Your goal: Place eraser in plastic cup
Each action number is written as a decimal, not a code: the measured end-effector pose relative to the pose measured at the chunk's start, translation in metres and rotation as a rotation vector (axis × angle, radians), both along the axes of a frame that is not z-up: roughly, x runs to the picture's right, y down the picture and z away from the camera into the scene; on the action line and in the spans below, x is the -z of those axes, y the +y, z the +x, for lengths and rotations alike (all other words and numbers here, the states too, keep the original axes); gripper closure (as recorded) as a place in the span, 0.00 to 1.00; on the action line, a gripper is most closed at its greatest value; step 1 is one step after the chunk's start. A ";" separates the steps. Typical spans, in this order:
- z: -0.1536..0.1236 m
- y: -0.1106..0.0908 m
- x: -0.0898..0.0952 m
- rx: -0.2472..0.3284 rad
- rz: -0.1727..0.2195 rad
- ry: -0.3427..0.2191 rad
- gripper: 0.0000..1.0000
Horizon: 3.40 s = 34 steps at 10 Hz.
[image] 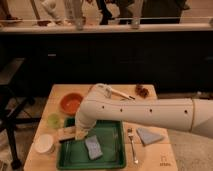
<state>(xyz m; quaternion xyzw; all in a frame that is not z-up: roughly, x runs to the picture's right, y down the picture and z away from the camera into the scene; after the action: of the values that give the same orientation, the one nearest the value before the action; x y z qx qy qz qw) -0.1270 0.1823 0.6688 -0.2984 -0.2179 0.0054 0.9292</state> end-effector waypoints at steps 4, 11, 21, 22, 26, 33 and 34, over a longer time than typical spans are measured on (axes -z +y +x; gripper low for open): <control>-0.031 -0.015 -0.028 0.039 0.005 -0.033 1.00; -0.130 -0.058 -0.063 0.120 0.058 -0.108 1.00; -0.154 -0.057 -0.106 0.141 0.019 -0.116 1.00; -0.155 -0.057 -0.110 0.145 0.014 -0.114 1.00; -0.155 -0.057 -0.125 0.150 -0.004 -0.102 1.00; -0.154 -0.056 -0.131 0.152 -0.014 -0.099 0.65; -0.154 -0.056 -0.131 0.152 -0.014 -0.099 0.53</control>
<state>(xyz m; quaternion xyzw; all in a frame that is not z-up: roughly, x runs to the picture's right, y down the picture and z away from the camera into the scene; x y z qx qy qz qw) -0.2815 0.1264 0.7997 -0.3203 -0.2403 -0.0786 0.9129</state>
